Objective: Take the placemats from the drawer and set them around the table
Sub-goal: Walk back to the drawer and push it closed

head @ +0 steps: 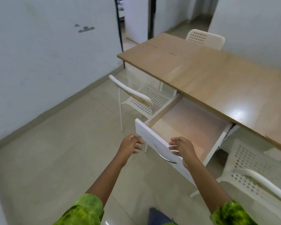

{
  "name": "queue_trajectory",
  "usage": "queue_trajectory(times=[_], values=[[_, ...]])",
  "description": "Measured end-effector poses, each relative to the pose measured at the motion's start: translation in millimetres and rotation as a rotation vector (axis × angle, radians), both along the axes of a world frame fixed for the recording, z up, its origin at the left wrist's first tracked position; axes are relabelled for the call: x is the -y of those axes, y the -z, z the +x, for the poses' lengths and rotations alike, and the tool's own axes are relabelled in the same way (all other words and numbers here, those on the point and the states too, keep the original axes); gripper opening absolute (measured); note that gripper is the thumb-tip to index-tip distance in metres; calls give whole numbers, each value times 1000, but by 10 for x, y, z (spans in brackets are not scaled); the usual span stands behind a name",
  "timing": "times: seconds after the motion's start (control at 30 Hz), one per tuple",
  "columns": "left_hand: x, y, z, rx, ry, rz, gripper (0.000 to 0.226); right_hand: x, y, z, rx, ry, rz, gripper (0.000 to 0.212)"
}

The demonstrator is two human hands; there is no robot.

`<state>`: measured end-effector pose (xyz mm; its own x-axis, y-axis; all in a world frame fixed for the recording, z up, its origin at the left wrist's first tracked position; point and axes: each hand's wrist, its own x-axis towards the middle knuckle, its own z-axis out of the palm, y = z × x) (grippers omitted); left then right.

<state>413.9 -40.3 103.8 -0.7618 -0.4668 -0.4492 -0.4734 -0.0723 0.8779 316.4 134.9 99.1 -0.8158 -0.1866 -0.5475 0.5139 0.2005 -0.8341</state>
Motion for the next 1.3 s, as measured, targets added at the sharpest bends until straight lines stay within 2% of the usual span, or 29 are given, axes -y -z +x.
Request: queue_trajectory(times=[0.2,0.6,0.73,0.83,0.93,1.03,1.07,1.17,1.3], values=[[122,62,-448,29,132,67,23,-1,39,-68,43,144,21,21],[628,396,-1012,535,541,77,34,85,190,49,156,408,47,21],[745,454,-1128,586,540,283,38,181,239,271,239,500,68,20],[739,476,-1167,555,422,455,48,281,325,437,314,597,53,14],[692,477,-1210,482,248,595,54,361,407,496,345,816,-107,38],[669,463,-1254,400,118,714,48,382,445,437,327,1087,-433,57],[671,457,-1264,381,92,756,54,381,466,401,315,1149,-528,61],[655,423,-1305,336,50,836,72,379,499,313,293,1236,-703,71],[584,354,-1400,299,24,843,73,379,464,232,256,1269,-772,73]])
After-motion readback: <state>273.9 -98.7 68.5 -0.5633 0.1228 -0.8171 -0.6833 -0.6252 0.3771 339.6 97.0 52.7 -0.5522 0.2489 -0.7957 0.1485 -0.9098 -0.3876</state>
